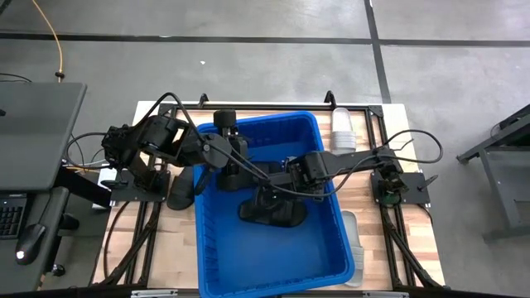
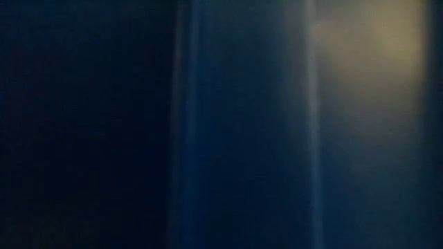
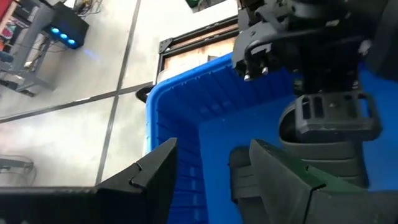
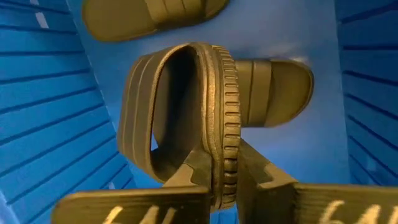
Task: Pick and place slides into bin
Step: Put the bottom black slide in the bin
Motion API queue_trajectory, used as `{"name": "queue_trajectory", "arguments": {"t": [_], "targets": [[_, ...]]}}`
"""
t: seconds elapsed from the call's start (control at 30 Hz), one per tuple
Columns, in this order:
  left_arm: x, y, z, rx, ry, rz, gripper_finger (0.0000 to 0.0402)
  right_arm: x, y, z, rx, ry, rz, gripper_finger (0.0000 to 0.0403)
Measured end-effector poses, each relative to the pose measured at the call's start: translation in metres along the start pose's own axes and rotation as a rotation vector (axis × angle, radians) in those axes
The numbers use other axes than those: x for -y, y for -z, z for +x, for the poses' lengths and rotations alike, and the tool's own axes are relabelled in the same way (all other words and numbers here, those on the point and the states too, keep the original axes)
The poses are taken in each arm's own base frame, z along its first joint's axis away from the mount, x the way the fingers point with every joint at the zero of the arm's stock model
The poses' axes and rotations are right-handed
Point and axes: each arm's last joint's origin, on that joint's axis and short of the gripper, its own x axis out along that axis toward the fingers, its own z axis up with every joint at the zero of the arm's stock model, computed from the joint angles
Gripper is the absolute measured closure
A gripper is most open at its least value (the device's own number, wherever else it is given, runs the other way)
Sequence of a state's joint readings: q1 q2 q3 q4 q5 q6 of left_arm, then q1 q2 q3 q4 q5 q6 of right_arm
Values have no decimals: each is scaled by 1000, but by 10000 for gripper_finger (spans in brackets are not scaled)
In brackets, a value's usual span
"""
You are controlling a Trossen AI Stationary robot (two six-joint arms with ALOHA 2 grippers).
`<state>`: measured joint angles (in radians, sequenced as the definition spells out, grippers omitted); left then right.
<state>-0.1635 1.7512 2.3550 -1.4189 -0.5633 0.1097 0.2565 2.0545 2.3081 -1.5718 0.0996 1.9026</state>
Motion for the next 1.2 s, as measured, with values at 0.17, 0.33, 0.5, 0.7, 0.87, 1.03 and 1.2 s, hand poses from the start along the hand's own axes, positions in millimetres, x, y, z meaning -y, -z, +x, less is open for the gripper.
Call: {"name": "queue_trajectory", "arguments": {"t": [0.17,0.33,0.5,0.7,0.87,1.03,1.2], "targets": [[0,0,0,3,17,1,211,-4,-1,14,-35,60,-29,390],[1,0,0,4,21,15,211,-10,0,34,-77,123,-74,391],[1,0,0,4,22,16,211,-15,2,44,-98,120,-106,370],[1,0,0,3,29,17,211,-15,2,46,-116,130,-124,316],[1,0,0,8,48,38,211,-15,3,46,-171,143,-153,252],[2,0,0,11,59,47,211,-14,4,46,-160,142,-175,163],[1,0,0,10,58,48,211,-14,4,46,-176,148,-174,91]]}}
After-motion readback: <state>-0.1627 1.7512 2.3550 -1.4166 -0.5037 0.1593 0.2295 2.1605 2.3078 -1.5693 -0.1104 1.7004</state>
